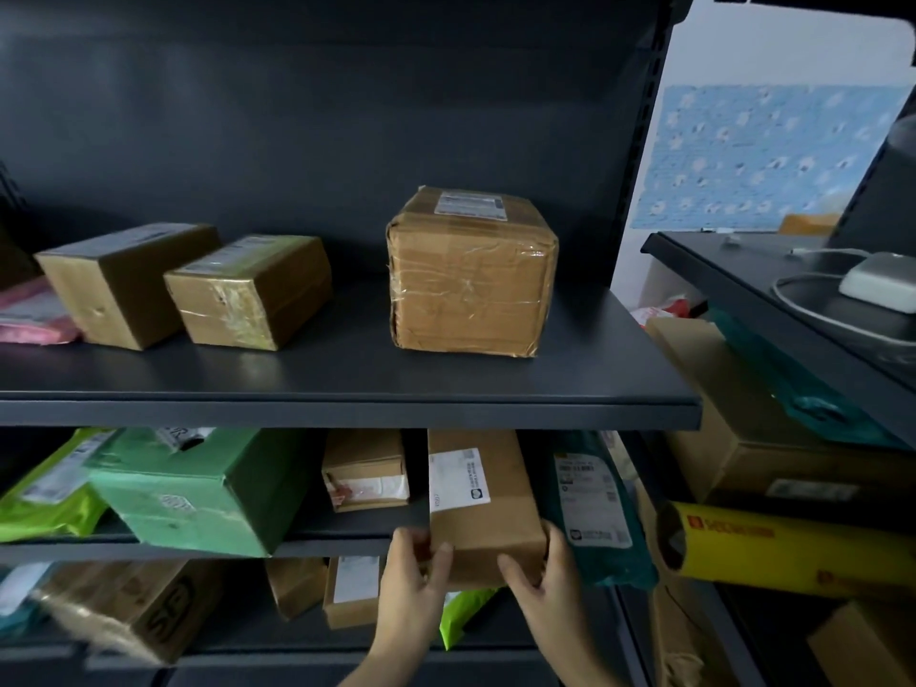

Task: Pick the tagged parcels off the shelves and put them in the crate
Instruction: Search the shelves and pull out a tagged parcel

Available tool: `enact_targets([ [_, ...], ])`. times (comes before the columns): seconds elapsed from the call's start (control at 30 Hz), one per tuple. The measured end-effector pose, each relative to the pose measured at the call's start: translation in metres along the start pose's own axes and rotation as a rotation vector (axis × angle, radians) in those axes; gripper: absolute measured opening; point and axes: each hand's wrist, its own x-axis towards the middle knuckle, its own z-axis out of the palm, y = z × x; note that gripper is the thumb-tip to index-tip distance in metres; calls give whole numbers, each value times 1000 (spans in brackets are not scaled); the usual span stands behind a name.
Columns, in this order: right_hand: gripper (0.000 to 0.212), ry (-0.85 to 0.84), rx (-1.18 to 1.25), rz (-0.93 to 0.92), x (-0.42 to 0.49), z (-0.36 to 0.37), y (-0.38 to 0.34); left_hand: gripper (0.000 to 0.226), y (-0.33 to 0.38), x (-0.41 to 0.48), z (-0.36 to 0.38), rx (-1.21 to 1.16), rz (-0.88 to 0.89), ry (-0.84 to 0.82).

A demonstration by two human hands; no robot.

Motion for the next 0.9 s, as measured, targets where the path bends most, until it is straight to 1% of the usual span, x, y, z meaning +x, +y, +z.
enact_targets([
  [0.07, 65, 8, -45, -15, -7, -1, 0, 13, -2, -5, -3, 2, 3, -19],
  [0.13, 74, 8, -96, -52, -12, -2, -1, 17, -4, -8, -6, 12, 8, -49],
  [0.2, 82, -6, -159, -90, -13, -2, -3, 27, -2, -8, -8, 24, 26, -74],
  [0.27, 84, -6, -192, -96, -11, -2, -5, 38, 0, -8, -9, 33, 43, -80],
  [0.33, 82, -6, -150, -71, -5, 0, -6, 43, 3, -9, -11, 40, 77, -51],
  [0.43, 74, -66, -19, 2, 4, 7, -7, 46, 10, -6, -14, 59, 199, 18],
  [0.5, 66, -86, -10, 43, 10, 12, -8, 48, 18, -2, -13, 165, 312, 61],
  [0.57, 65, -72, -85, 44, 14, 13, -10, 49, 25, 2, -11, 306, 427, 66],
  [0.67, 65, -54, -200, -48, 16, 6, -20, 51, 30, 10, -5, 465, 526, -14],
  [0.73, 59, -47, -216, -116, 18, 2, -24, 51, 29, 15, -4, 499, 561, -46],
  [0.8, 59, -34, -256, -172, 20, 0, -29, 51, 26, 19, -5, 482, 580, -41],
  [0.9, 72, -33, -335, -315, 21, -2, -34, 48, 22, 20, -4, 403, 590, -73],
])
